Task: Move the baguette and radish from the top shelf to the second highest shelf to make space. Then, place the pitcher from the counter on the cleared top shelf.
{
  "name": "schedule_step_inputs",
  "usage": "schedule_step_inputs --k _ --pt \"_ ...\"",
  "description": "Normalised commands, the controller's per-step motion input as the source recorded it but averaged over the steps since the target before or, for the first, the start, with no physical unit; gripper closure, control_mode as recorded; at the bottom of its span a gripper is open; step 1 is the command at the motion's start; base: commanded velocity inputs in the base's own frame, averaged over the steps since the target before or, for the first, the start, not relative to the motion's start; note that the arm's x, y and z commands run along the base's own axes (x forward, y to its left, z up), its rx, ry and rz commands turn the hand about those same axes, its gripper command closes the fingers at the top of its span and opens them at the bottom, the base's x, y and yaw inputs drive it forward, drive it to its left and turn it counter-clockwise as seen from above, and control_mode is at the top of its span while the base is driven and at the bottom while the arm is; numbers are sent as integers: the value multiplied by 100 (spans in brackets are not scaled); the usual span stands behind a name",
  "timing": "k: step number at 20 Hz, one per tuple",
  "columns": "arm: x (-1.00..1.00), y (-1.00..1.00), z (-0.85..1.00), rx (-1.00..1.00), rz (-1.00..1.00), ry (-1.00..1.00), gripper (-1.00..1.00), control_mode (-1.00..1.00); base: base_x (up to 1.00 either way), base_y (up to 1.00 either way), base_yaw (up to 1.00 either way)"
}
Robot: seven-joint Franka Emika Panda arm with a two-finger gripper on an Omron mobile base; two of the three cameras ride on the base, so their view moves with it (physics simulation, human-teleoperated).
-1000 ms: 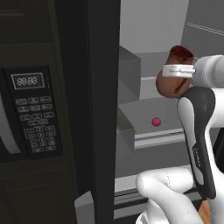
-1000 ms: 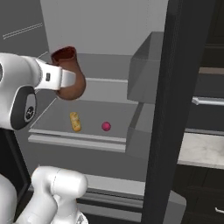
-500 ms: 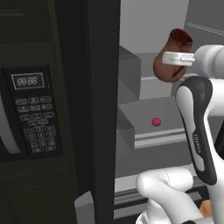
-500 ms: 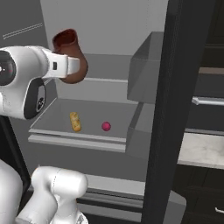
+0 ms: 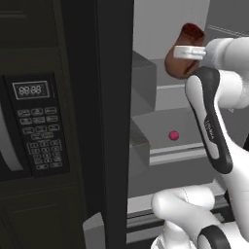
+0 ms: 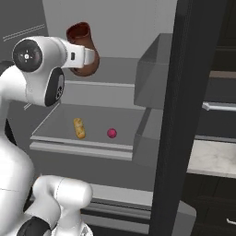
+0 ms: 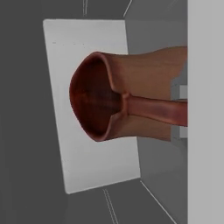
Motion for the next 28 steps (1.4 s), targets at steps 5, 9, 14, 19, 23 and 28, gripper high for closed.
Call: schedule_step_inputs --k 5,9,14,19,23,28 --pt "71 -10 1 0 0 7 100 -100 0 0 0" --pt "70 -3 -7 0 1 -1 100 -100 0 0 0" --pt "58 0 -39 0 3 -11 100 -100 0 0 0" --pt "56 0 -41 0 4 -10 100 -100 0 0 0" --pt "56 0 -17 0 2 0 100 -100 0 0 0" --pt "54 0 -6 0 1 0 100 -100 0 0 0"
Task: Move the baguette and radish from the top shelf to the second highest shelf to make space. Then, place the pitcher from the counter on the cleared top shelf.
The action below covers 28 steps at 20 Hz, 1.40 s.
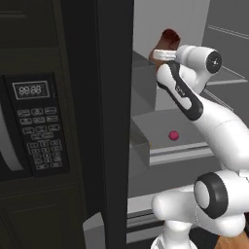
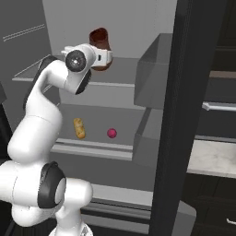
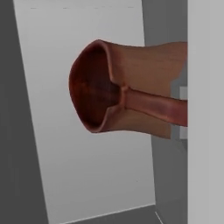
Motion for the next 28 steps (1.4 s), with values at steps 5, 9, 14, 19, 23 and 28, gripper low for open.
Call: schedule_step_inputs --k 5,9,14,19,23,28 --pt "56 0 0 -3 0 0 -100 -100 0 0 0" --pt "39 0 0 -6 0 2 -100 -100 0 0 0" --pt "4 0 2 -7 0 8 -100 -100 0 0 0" --pt "-2 -2 12 -8 0 7 -100 -100 0 0 0" --pt "-31 -5 13 -9 -1 0 -100 -100 0 0 0" --pt "-51 -4 -2 -11 -7 -5 -100 -100 0 0 0"
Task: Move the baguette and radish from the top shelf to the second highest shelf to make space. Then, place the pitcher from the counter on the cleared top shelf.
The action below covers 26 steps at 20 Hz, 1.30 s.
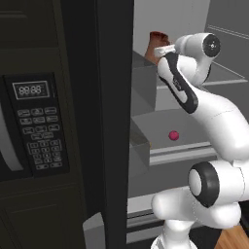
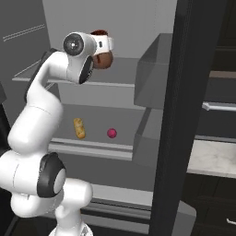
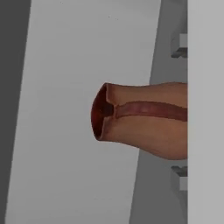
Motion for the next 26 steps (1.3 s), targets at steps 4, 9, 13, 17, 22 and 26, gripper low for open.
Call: schedule_step_inputs --k 4,9,13,17,22,26 --pt "-87 -1 -1 -9 -3 0 -100 -100 0 0 0" --pt "-100 -6 0 -4 -4 5 -100 -100 0 0 0" --pt "-100 -7 0 0 0 2 -100 -100 0 0 0" --pt "-100 0 -14 0 0 1 -100 -100 0 0 0" --pt "-100 0 -32 0 1 6 -100 -100 0 0 0" --pt "-95 4 -41 -1 0 14 -100 -100 0 0 0"
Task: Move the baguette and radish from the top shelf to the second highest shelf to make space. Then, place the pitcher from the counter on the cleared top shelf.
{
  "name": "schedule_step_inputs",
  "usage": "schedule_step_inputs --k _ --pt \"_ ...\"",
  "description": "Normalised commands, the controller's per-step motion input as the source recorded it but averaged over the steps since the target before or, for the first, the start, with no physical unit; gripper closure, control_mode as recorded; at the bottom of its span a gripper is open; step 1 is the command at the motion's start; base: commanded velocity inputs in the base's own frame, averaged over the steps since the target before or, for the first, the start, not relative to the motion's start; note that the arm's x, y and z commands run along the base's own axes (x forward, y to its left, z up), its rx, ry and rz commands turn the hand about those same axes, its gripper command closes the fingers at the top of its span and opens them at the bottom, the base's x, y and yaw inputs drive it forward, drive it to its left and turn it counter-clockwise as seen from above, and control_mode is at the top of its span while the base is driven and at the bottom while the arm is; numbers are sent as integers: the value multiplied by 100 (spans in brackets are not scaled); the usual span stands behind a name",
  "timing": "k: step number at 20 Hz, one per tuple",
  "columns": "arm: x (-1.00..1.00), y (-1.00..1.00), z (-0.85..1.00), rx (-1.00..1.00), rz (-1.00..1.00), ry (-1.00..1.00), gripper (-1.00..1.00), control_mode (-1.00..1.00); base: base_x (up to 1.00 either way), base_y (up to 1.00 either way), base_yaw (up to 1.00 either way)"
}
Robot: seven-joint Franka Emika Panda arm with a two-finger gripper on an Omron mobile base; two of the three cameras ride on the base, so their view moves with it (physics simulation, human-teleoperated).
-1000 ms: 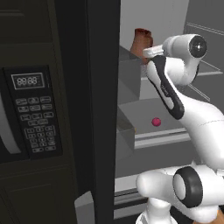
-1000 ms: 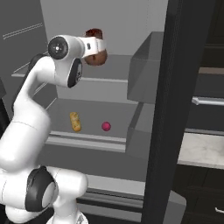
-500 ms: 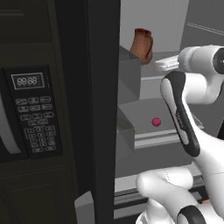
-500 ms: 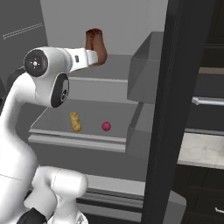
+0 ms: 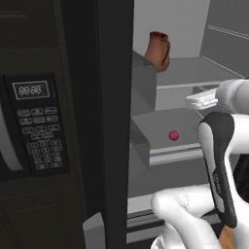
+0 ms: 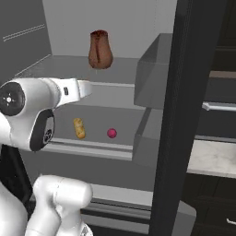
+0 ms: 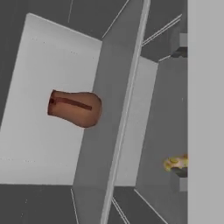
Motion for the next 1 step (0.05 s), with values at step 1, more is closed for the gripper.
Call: schedule_step_inputs --k 1 --pt "-79 4 -41 -1 1 20 -100 -100 0 0 0"
